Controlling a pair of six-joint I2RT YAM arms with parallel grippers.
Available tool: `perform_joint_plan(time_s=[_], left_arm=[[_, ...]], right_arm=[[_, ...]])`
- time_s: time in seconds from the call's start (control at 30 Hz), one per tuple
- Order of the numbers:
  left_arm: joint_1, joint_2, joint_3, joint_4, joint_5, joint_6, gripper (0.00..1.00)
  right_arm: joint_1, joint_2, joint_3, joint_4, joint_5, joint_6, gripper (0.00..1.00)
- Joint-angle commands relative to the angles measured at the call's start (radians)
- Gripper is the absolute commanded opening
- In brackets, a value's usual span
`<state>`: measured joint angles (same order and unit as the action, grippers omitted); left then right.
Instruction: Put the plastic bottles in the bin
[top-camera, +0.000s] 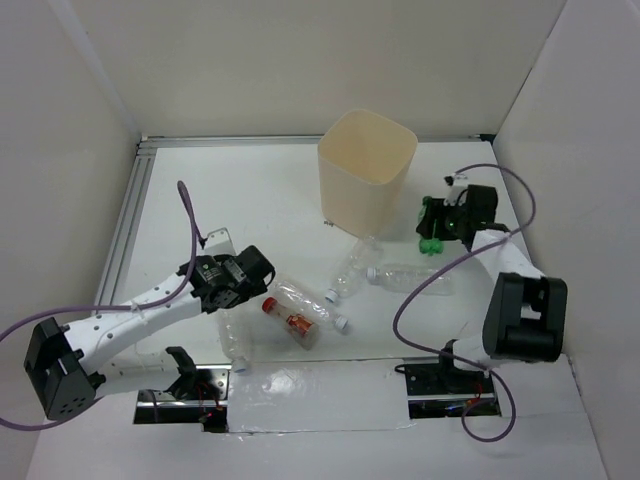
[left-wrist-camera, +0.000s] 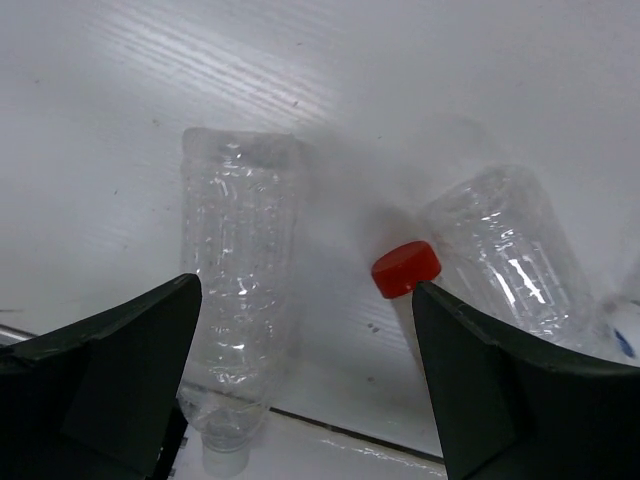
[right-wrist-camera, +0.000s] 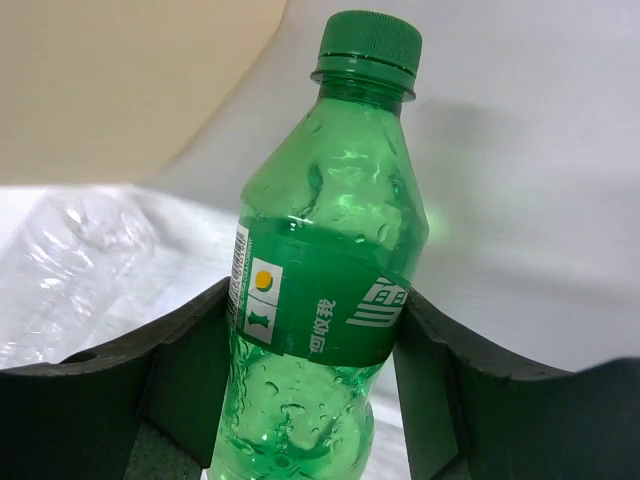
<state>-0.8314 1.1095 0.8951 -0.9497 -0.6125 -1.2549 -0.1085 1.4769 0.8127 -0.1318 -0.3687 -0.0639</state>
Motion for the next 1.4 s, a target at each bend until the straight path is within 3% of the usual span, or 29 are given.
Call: perform_joint_plan(time_s=[0.0,0.17,0.3,0.47,0.67,0.73,0.8,0.97,1.27,1.37], left_arm=[[-0.014,0.01,0.024,-0.123,-0.023,-0.153,0.99],[-0.023,0.058,-0.021,-0.141,-0.004,-0.228,0.99],[-0.023,0.13,-0.021,-0.184,-0.027,-0.285,0.99],[-0.023,0.203,0.004,-0.297,-0.038,-0.391,0.99],[-0.023,0.214,-0.059,-0.259,-0.003,-0.426,0.99],[-0.023,0.214,-0.079,-0.219,0.008,-0.402,0.99],[-0.023,0.223,-0.091,-0.193,0.017,-0.391,0.99],[-0.023,0.242,-0.148,-0.147,0.054,-0.393,0.99],[-0.023,0.263,-0.205,-0.045,0.118,-0.373,0.97],[-0.041,0.248,-0.194,-0.02,0.114,-0.341,0.71]], right_arm=[[-0.101,-0.192,0.118,-0.067,-0.054,-0.063,0.32],[-0.158,-0.32,0.265,-0.056,-0.182,-0.099,0.32],[-0.125,-0.329,0.377,0.07,-0.344,-0.008,0.32],[0.045,-0.182,0.528,0.15,-0.323,-0.008,0.33],[0.208,0.017,0.712,0.15,-0.265,0.003,0.36],[0.231,0.068,0.75,0.141,-0.265,0.003,0.48],[0.25,0.137,0.798,0.104,-0.256,0.003,0.71],[0.259,0.194,0.868,0.069,-0.256,0.003,0.99],[0.24,0.022,0.793,0.028,-0.317,0.003,1.0],[0.221,-0.085,0.726,0.005,-0.357,-0.02,0.97]])
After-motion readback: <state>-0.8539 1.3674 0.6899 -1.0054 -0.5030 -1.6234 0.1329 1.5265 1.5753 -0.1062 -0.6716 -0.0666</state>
